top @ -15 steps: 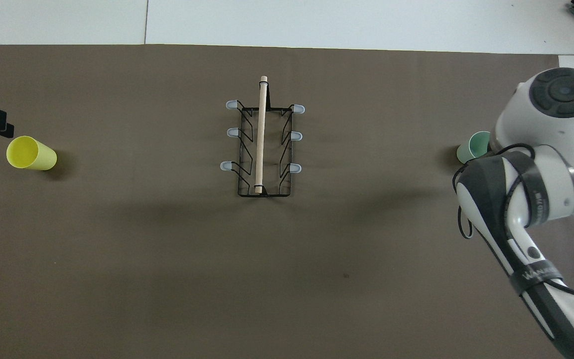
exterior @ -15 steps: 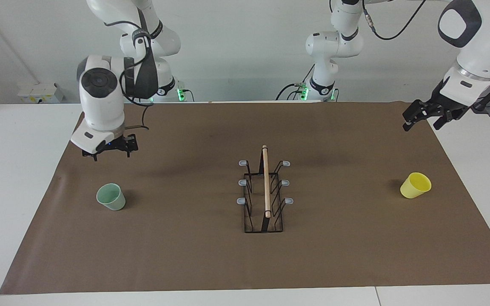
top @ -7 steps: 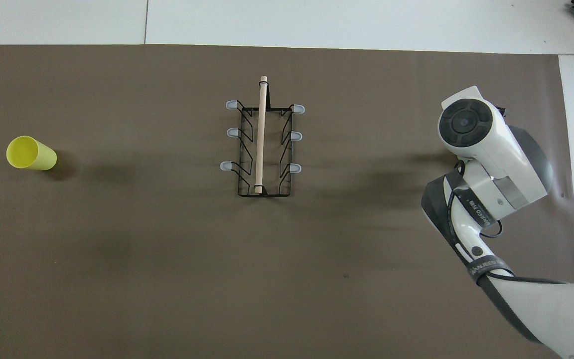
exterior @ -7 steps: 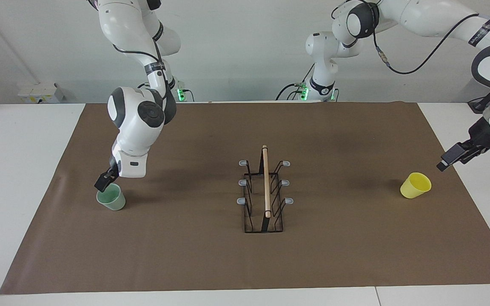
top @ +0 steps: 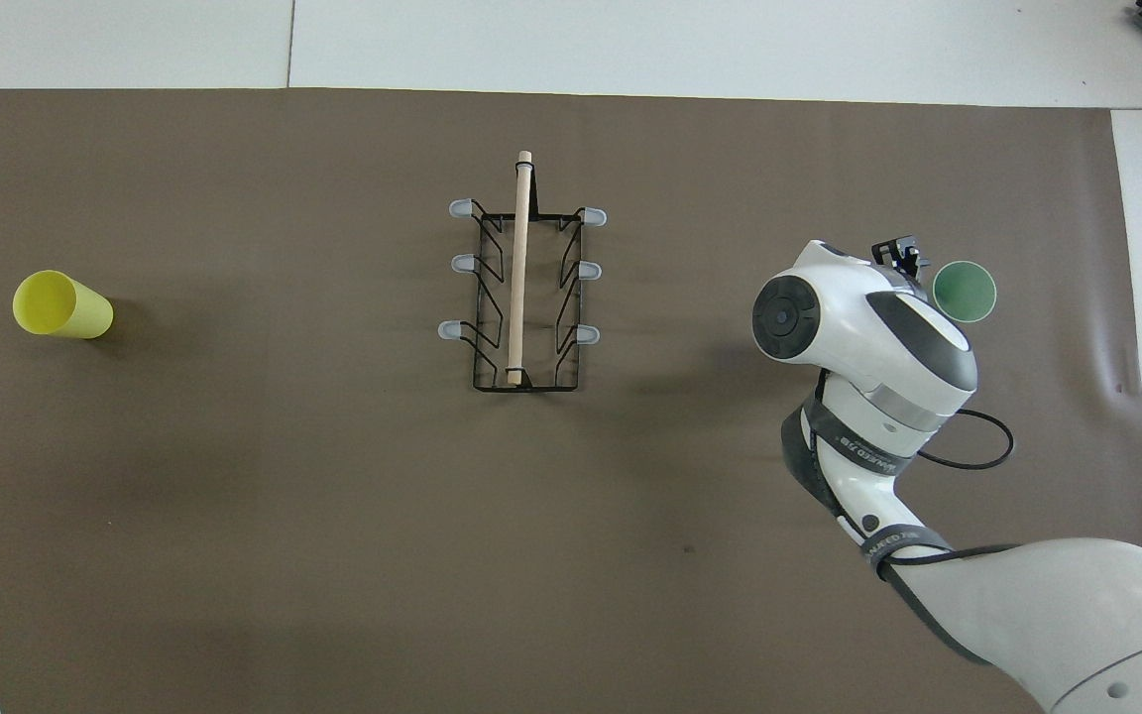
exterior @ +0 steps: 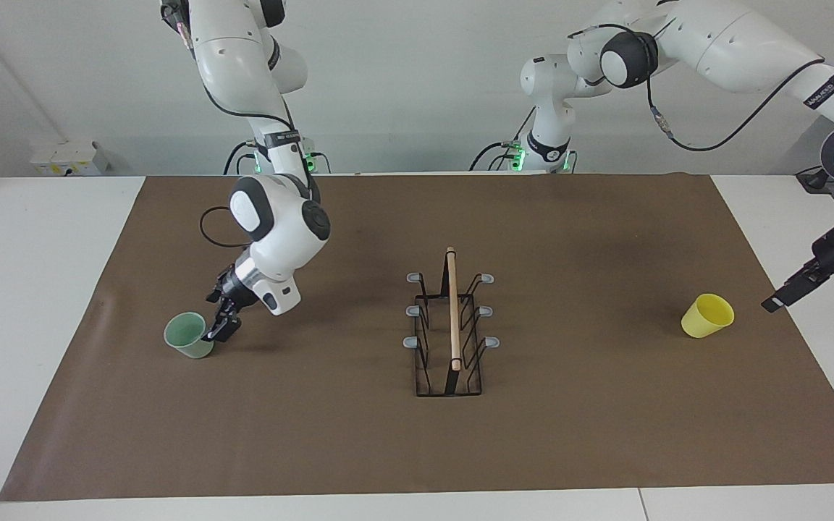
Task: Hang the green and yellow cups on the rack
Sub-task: 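Move the right gripper over the pale green cup and lower onto it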
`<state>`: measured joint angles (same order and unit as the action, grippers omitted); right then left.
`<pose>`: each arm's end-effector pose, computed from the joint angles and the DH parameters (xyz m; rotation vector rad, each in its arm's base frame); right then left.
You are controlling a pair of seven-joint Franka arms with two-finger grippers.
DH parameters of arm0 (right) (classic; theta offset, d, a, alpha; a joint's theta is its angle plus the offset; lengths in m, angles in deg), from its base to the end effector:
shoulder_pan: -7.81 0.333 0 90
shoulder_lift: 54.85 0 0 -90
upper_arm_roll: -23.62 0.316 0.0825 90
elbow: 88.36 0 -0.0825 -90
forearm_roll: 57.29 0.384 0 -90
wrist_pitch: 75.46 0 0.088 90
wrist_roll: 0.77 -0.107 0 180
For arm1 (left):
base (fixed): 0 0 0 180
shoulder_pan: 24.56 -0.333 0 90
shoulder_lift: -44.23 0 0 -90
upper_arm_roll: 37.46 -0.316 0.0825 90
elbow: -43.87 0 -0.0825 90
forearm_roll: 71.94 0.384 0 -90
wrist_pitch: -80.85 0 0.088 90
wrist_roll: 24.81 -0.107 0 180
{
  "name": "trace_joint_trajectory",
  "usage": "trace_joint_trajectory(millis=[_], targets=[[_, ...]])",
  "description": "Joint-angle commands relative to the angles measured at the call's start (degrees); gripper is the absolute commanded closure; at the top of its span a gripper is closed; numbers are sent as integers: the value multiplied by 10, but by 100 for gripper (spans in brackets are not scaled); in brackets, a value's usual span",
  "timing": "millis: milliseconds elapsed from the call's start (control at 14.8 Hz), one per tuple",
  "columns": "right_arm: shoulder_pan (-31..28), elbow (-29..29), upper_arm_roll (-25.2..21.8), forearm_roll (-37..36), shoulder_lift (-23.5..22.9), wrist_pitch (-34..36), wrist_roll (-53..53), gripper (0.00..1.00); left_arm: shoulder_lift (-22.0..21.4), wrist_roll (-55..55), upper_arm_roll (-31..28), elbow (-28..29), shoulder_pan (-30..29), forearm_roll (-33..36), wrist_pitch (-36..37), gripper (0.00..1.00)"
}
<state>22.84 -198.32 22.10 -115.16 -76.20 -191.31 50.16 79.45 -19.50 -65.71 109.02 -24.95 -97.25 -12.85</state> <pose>0.6035 0.0954 0.3001 1.5274 1.7834 -0.6301 0.6836 0.2130 0.4726 2.8554 0.8237 -0.0345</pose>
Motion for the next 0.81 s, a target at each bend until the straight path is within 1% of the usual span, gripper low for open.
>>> trace_joint_trajectory(millis=[0, 135, 270, 404, 539, 607, 742], targets=[[-5, 5, -1, -57, -17, 0, 14, 0, 48, 60, -1, -26, -35, -38, 4, 0], [-2, 7, -1, -66, -33, 4, 10, 0, 64, 108, 7, -26, -65, -76, 3, 0], [4, 7, -1, -92, -46, 12, 8, 0, 70, 186, 14, -23, -82, -101, 5, 0], [3, 5, -1, -98, -49, 12, 1, 0, 78, 245, 41, -16, -119, -131, 4, 0], [-1, 5, -1, -104, -54, 12, -27, 0, 78, 286, 41, 14, -118, -148, -11, 0], [-1, 4, -1, -118, -57, 14, -41, 0, 77, 310, 42, 17, -116, -152, -16, 0], [-3, 5, -1, -149, -70, 17, -64, 0, 70, 375, 38, 55, -116, -198, -45, 0]])
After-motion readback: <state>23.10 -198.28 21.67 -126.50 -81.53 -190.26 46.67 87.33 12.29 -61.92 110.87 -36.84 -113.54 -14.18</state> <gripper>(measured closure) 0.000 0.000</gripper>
